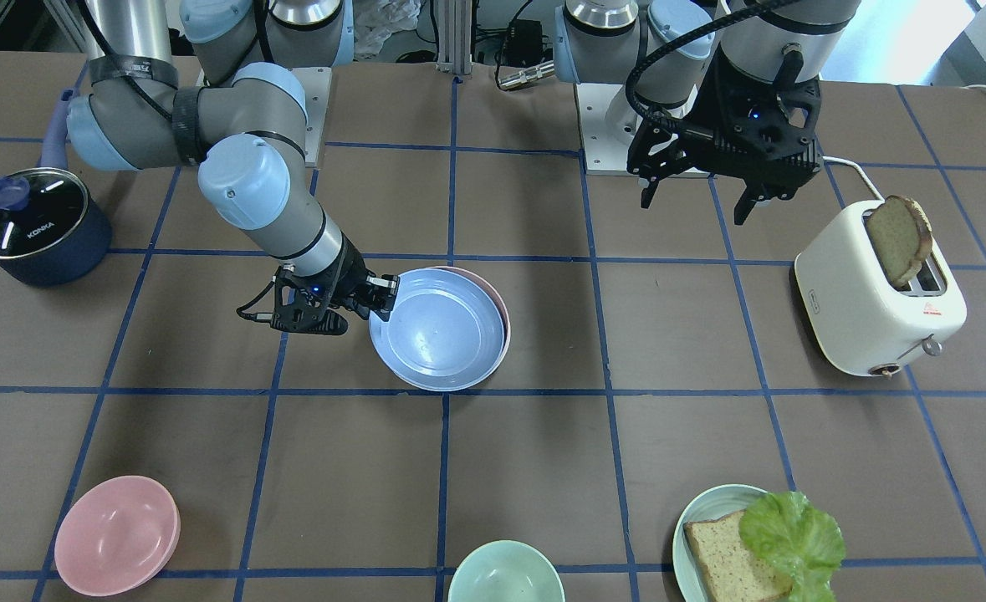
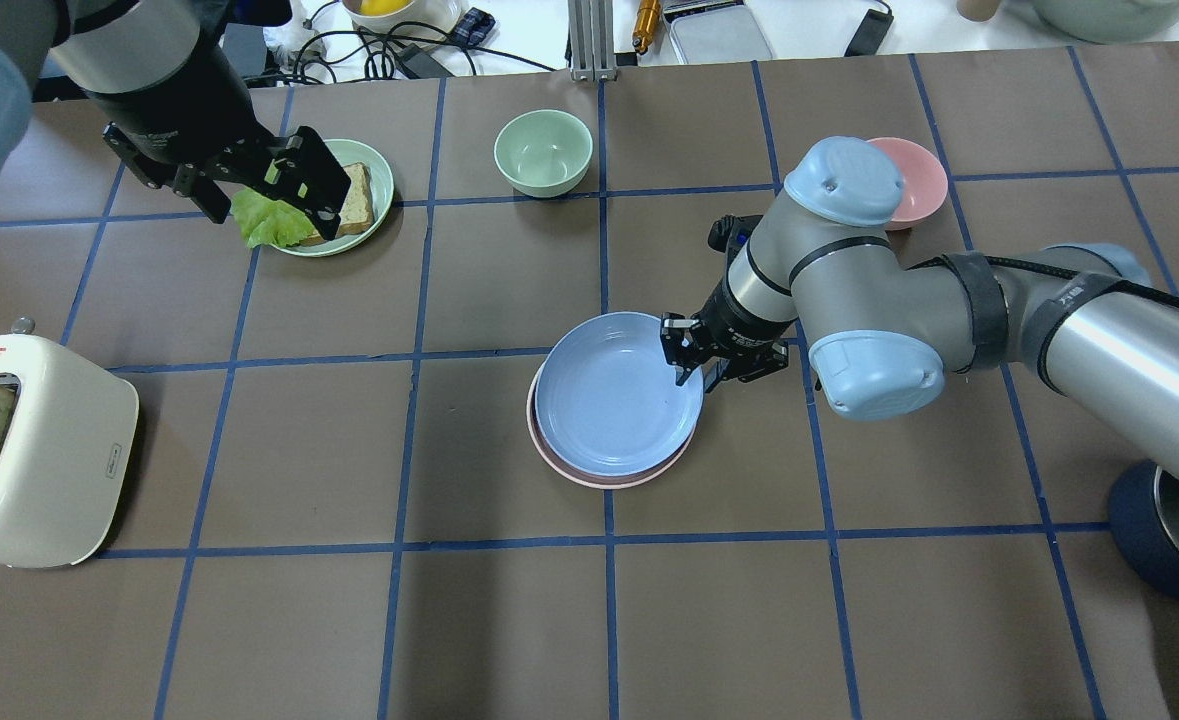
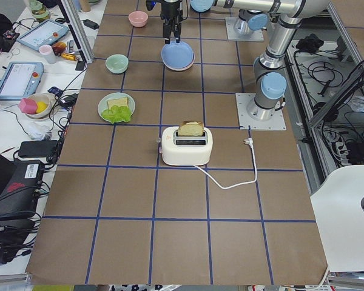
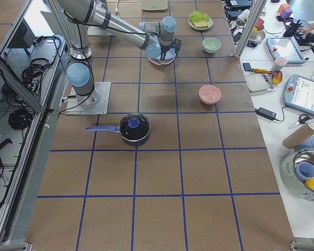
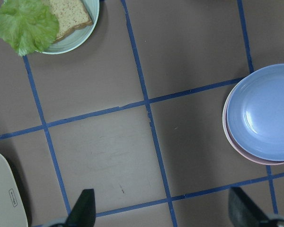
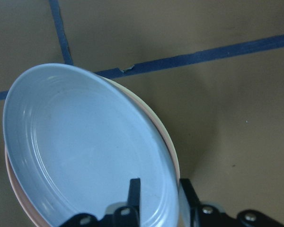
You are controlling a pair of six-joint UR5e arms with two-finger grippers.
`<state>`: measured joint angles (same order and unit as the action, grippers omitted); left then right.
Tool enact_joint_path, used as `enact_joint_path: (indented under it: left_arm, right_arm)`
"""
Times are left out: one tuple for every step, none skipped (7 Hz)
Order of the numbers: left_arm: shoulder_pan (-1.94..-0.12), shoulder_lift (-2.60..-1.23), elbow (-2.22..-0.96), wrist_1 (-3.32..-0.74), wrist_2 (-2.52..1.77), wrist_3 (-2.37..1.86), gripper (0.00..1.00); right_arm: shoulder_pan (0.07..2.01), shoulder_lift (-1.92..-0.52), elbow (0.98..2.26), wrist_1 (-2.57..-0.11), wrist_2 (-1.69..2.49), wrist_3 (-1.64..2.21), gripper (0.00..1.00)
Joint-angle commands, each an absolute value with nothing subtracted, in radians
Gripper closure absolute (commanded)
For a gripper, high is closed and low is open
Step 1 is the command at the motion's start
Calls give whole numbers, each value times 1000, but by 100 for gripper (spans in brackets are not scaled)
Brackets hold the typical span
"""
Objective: Stack three plates with pink and blue
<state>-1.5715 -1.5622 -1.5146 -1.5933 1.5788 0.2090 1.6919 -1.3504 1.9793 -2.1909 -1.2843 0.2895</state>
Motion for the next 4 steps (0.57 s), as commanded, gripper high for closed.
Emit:
enact_joint_path:
  left_arm:
    - [-1559, -1557, -1516, -1592, 1575, 218, 0]
    - [-1557, -1557, -1514, -1592, 1577, 218, 0]
    - [-1555, -1555, -1513, -1592, 1580, 216, 0]
    - [-1555, -1557, -1516, -1589, 1577, 207, 0]
  right_arm:
    - [1675, -1348, 1918, -2200, -1298, 256, 2]
    - [1669, -1351, 1884, -2188, -1333, 202, 0]
    - [1629, -1358, 1835, -2125, -1373, 119, 0]
    - [1571, -1361, 1750, -2005, -1381, 18, 0]
